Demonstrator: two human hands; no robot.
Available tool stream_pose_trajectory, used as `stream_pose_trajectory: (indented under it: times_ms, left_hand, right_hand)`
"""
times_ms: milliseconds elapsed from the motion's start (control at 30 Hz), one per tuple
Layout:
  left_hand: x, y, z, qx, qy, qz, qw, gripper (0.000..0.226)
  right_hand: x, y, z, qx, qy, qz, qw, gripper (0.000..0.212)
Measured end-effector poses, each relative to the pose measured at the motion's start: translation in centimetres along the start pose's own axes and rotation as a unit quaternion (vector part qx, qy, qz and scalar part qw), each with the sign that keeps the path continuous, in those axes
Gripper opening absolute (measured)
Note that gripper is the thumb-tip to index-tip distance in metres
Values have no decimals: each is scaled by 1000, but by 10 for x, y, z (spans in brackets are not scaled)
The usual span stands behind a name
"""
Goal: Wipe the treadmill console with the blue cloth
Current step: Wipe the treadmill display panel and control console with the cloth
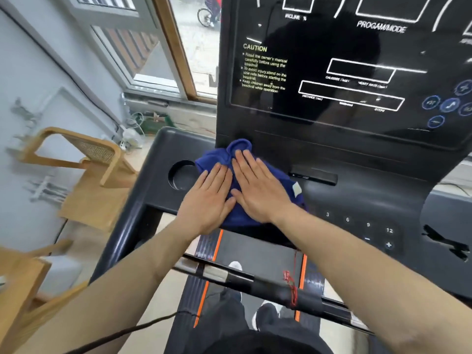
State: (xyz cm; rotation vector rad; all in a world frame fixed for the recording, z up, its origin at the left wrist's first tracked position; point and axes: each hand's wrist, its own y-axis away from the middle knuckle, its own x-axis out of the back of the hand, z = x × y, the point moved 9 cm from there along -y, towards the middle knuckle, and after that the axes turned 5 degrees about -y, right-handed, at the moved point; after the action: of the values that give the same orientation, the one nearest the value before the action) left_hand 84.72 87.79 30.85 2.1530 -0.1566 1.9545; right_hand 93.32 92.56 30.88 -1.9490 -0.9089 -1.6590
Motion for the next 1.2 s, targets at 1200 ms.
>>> stream_pose_trajectory:
  times_ms: [1200]
  left_hand:
    - [-15, 39, 2, 13, 32, 1, 999, 70]
  right_hand:
    - [-10, 9, -26, 68, -14, -37, 997, 72]
